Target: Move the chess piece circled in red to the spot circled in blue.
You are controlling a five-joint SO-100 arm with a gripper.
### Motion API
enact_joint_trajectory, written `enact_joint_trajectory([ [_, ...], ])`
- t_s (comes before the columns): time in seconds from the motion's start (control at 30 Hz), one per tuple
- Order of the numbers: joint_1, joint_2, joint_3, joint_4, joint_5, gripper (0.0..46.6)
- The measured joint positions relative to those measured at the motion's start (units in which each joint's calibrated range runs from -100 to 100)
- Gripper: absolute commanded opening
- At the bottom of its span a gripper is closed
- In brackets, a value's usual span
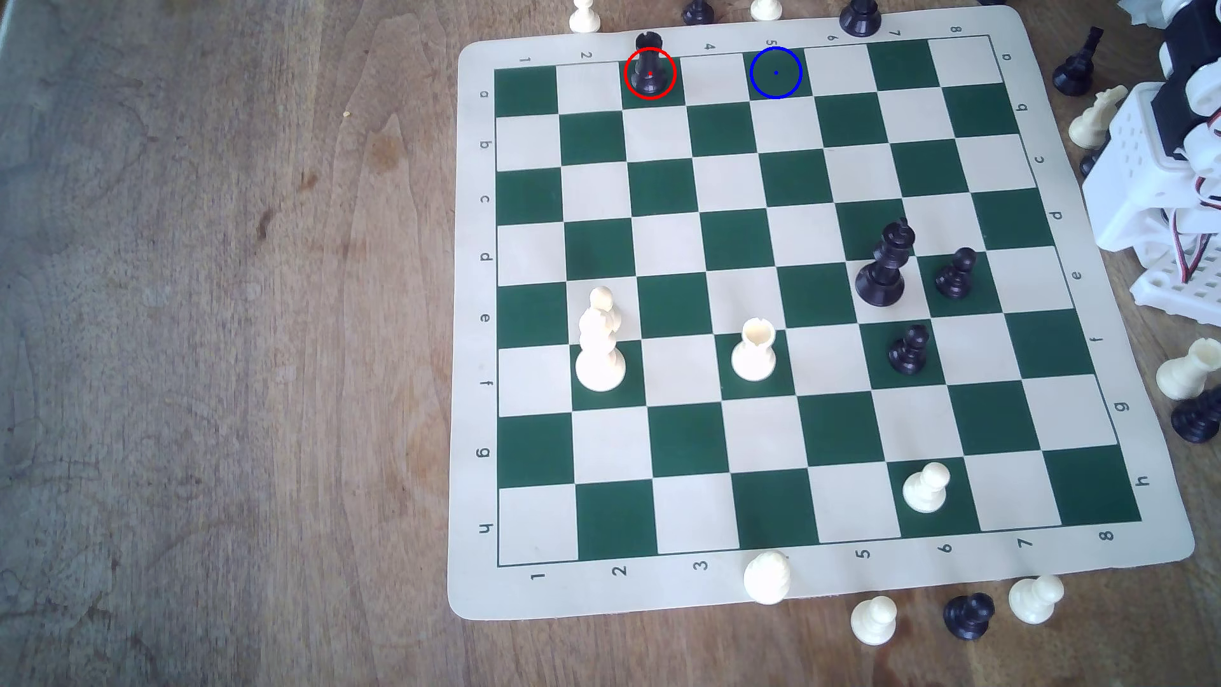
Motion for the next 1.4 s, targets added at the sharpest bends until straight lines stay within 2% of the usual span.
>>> enact_joint_trajectory([
  [0.23, 0.0, 0.0, 0.0, -6.45, 0.1, 0.2],
  [0.77, 0.0, 0.0, 0.0, -6.61, 0.1, 0.2],
  [0.9, 0.0, 0.0, 0.0, -4.54, -1.61, 0.2],
  [1.1, -1.92, 0.0, 0.0, 22.07, -1.03, 0.2],
  [1.27, -2.43, 0.0, 0.0, 49.88, 2.2, 0.4],
  [1.37, -2.43, 0.0, 0.0, 57.93, 2.34, 1.3],
  [1.4, -2.43, 0.5, -1.63, 66.61, 2.39, 1.5],
])
